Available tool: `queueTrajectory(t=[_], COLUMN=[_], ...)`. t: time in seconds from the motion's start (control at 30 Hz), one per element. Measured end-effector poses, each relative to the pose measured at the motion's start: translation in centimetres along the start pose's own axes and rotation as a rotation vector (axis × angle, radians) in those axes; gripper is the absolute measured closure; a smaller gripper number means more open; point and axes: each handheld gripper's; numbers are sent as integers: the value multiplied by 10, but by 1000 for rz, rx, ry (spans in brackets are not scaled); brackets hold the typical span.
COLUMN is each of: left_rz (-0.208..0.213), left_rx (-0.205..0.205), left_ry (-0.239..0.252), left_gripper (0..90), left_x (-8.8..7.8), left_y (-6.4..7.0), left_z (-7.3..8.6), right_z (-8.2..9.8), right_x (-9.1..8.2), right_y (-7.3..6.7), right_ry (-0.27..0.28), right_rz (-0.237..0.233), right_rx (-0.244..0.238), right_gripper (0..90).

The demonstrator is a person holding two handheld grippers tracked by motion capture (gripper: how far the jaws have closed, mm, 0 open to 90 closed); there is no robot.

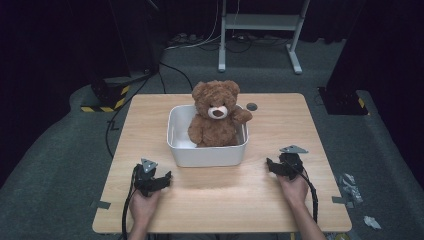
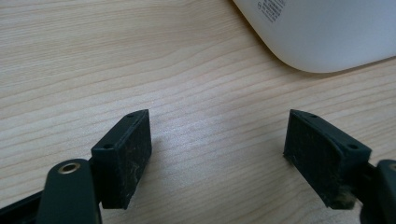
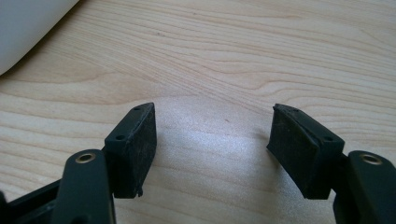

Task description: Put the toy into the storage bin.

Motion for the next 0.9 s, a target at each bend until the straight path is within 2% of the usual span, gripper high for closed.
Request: queueTrajectory(t=[0.9], left_rz=[0], left_rx=[-1], left_ry=[0], left_gripper=[228], left_x=[0], left_y=[0], left_z=[0], right_z=[0], right_x=[0], right_y=[0], right_ry=[2], right_rz=[1], right_rx=[3], right_gripper=[320])
Point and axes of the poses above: each handheld gripper's, and its own axes: x roughly forward along the jaws, z roughly out of its underside, y roughly to its right, and after that the axes turned 7 degrees about -x, right-handed
